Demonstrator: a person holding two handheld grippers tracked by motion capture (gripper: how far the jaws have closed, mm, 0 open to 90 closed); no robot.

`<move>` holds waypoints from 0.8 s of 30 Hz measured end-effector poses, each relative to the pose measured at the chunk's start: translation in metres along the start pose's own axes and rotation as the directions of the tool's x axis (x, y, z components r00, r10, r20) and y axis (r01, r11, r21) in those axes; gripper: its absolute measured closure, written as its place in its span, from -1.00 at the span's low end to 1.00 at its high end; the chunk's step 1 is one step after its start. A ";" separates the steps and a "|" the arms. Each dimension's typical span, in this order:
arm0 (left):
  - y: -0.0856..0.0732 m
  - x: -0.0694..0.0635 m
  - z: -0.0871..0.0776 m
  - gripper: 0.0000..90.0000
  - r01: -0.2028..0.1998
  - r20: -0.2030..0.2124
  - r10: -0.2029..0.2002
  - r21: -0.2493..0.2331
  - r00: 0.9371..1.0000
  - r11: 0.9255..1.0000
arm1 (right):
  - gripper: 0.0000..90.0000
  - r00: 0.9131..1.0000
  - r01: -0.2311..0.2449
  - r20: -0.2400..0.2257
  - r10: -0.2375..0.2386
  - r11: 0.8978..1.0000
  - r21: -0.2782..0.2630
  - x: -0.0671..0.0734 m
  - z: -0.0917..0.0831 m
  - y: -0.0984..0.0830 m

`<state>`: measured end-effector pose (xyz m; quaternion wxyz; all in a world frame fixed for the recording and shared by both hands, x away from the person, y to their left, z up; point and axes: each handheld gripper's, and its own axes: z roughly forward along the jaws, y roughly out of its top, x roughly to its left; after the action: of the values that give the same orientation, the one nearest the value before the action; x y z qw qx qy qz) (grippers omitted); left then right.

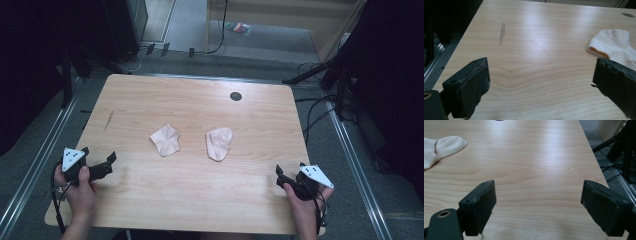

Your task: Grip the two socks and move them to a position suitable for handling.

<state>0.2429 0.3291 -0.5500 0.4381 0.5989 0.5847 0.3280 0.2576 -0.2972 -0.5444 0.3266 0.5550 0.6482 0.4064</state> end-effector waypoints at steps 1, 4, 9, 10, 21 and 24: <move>0.000 0.000 0.000 -0.97 -0.001 -0.002 0.001 0.001 1.000 1.000 | -0.71 1.000 0.005 -0.001 -0.005 1.000 0.000 0.001 0.000 0.000; 0.000 0.000 0.000 -0.97 -0.007 -0.001 0.007 0.003 1.000 1.000 | -0.69 1.000 0.015 0.002 -0.016 1.000 0.011 0.003 0.000 0.002; 0.000 0.001 0.000 -0.97 0.004 0.003 -0.004 0.004 1.000 1.000 | -0.62 1.000 -0.008 -0.029 0.008 1.000 -0.015 0.008 -0.001 0.013; 0.000 0.001 0.000 -0.97 0.007 0.002 -0.007 0.007 1.000 1.000 | -0.60 0.999 -0.018 -0.030 0.017 1.000 -0.017 0.011 -0.002 0.016; 0.000 0.002 0.000 -0.97 0.017 0.003 -0.017 0.000 1.000 1.000 | -0.47 0.990 0.005 -0.140 -0.009 0.999 -0.033 0.069 -0.001 0.046; 0.000 0.002 0.000 -0.97 0.018 0.004 -0.018 -0.002 1.000 1.000 | -0.42 0.985 0.023 -0.171 -0.028 0.999 -0.032 0.085 0.002 0.052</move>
<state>0.2431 0.3314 -0.5503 0.4428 0.5936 0.5890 0.3234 0.2685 -0.2103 -0.4972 0.2831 0.5049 0.6748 0.4579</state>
